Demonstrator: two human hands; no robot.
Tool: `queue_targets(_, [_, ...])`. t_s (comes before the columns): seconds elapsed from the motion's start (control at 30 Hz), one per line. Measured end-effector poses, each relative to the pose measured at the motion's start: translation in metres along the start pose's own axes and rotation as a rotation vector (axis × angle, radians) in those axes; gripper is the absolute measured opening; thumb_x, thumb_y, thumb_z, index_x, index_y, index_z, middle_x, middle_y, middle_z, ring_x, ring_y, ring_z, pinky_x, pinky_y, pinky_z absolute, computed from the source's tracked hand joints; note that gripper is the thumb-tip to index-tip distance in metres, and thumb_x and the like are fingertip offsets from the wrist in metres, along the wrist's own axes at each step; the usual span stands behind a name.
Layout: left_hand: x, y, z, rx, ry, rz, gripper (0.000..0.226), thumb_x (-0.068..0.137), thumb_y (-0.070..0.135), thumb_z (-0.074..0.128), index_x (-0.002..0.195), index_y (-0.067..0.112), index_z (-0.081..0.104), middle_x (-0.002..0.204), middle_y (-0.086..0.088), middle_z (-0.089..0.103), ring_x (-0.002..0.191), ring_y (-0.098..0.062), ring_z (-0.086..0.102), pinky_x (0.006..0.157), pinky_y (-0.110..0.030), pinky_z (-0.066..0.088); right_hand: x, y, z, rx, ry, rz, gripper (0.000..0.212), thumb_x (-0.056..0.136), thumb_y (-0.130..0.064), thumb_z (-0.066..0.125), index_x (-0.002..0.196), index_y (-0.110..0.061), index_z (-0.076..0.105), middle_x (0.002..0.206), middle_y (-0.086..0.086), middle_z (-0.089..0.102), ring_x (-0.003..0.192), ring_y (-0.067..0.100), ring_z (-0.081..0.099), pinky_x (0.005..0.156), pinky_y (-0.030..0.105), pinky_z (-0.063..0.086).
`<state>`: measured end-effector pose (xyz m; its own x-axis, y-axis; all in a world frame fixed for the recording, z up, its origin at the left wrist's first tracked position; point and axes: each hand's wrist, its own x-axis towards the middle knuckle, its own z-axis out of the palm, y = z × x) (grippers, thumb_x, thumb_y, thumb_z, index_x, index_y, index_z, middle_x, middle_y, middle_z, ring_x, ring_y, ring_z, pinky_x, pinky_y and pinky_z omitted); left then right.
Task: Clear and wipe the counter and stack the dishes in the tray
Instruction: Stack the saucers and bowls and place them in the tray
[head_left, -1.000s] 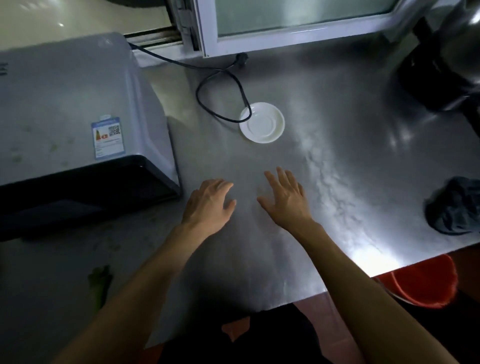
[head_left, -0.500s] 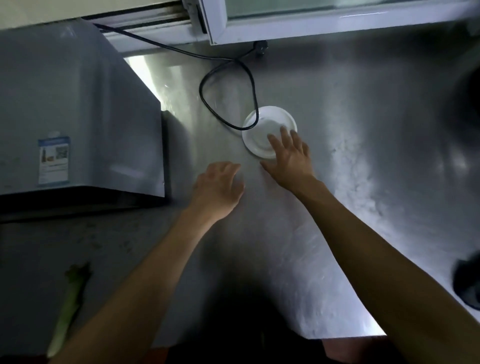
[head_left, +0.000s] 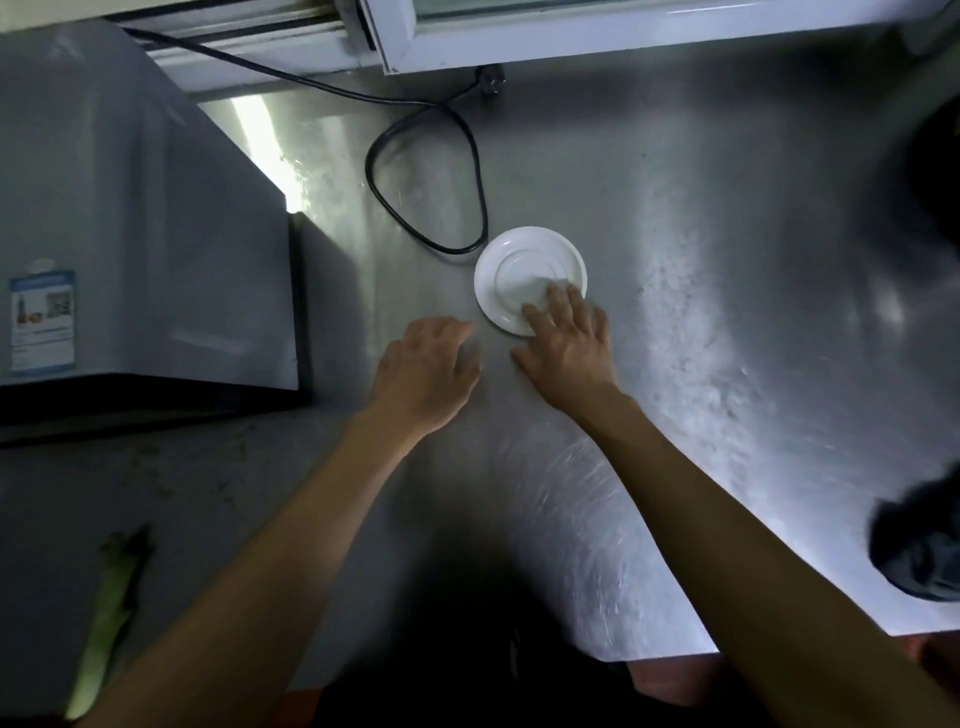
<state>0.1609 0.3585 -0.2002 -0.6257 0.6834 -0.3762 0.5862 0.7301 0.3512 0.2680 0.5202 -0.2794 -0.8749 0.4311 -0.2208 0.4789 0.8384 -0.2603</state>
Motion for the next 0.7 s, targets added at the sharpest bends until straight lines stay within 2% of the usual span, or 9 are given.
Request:
queue_targets(0.2, [-0.010,-0.006,0.003,-0.006,0.002,-0.003,0.046,0.097,0.040,0.050,0.140,0.023,0.048,0.144,0.001,0.048,0.136,-0.023,0.036,0.111,-0.043,0.033,-0.008,-0.001,-0.006,0.056,0.086,-0.009,0.075,0.085,-0.051,0.064,0.149,-0.023,0.036,0.162,0.013,0.020,0.149,0.038,0.015,0.112,0.057,0.024])
queue_targets(0.43, [-0.015,-0.013,-0.002,-0.017,0.027,-0.068,0.046,0.099,0.041,0.047,0.142,0.024,0.046,0.148,0.002,0.046,0.138,-0.021,0.035,0.113,-0.043,0.032,0.038,-0.018,-0.020,-0.043,-0.017,0.008,0.098,0.076,-0.068,0.065,0.153,-0.035,0.016,0.164,0.009,0.003,0.149,0.040,0.002,0.115,0.063,0.016])
queue_targets(0.57, [-0.022,-0.023,0.000,-0.005,0.023,-0.082,0.046,0.098,0.040,0.050,0.140,0.023,0.048,0.145,0.001,0.048,0.135,-0.025,0.040,0.109,-0.047,0.037,0.053,-0.022,-0.021,-0.092,-0.065,0.029,0.102,0.073,-0.075,0.060,0.154,-0.037,0.012,0.165,0.007,-0.001,0.149,0.042,-0.005,0.113,0.071,0.004])
queue_targets(0.7, [-0.030,-0.033,0.002,-0.005,0.056,-0.092,0.045,0.096,0.039,0.054,0.137,0.020,0.052,0.141,-0.001,0.053,0.130,-0.028,0.046,0.104,-0.047,0.041,0.055,-0.024,-0.020,-0.096,-0.077,0.045,0.103,0.071,-0.079,0.057,0.154,-0.040,0.008,0.165,0.006,-0.005,0.149,0.044,-0.007,0.111,0.073,0.008])
